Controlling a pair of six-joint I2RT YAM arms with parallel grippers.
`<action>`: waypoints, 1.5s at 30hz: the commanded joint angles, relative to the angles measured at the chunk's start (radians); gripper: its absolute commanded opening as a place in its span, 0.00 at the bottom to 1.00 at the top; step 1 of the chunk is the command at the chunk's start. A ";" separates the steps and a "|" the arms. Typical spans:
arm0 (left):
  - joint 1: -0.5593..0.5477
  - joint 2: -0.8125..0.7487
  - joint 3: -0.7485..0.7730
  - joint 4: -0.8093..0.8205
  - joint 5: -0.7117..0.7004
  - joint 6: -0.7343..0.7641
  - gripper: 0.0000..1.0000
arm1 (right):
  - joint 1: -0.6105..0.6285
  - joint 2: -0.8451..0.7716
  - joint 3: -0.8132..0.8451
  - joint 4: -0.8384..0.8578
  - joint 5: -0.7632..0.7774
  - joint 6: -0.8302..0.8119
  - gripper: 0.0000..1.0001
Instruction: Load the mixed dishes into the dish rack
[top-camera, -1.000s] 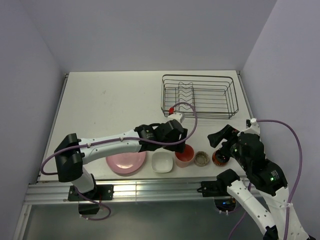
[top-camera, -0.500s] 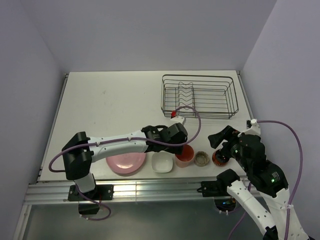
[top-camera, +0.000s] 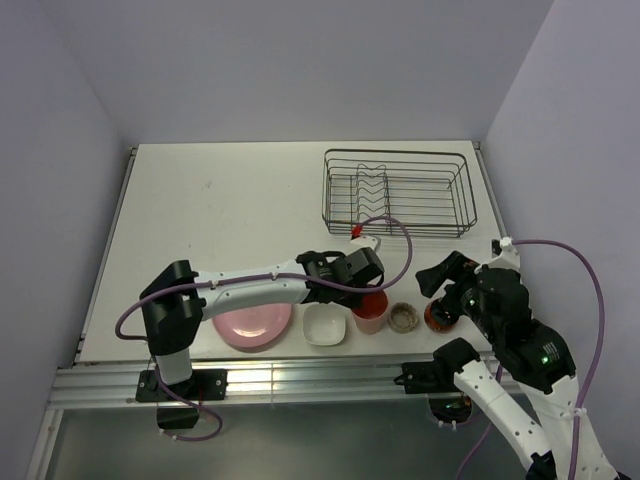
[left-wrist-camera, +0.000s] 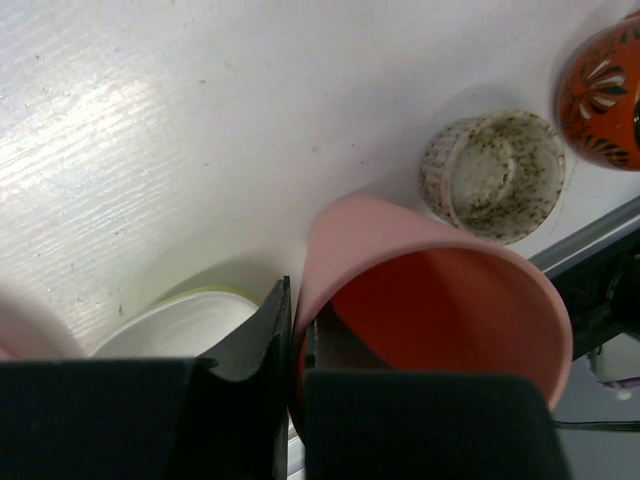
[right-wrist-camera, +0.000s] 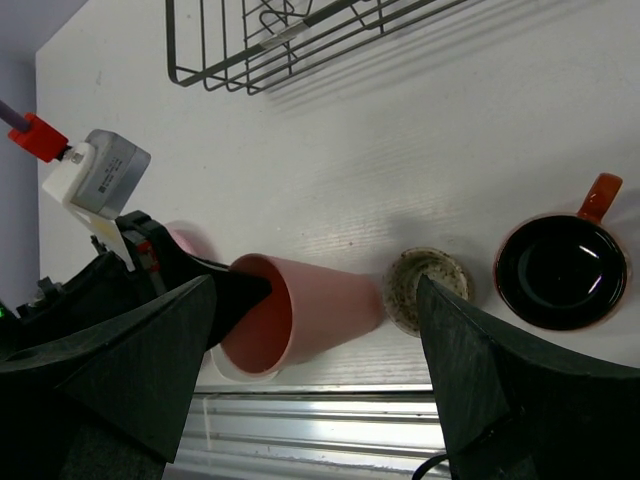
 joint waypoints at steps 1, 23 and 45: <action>-0.007 -0.031 0.076 -0.011 -0.019 0.032 0.00 | -0.004 0.046 0.013 0.015 0.001 -0.032 0.89; 0.430 -0.480 0.377 -0.245 0.568 -0.114 0.00 | -0.004 0.473 0.640 -0.094 -0.543 0.019 0.90; 0.625 -0.674 -0.252 0.757 1.142 -0.806 0.00 | -0.004 0.293 0.198 0.613 -0.835 0.319 0.92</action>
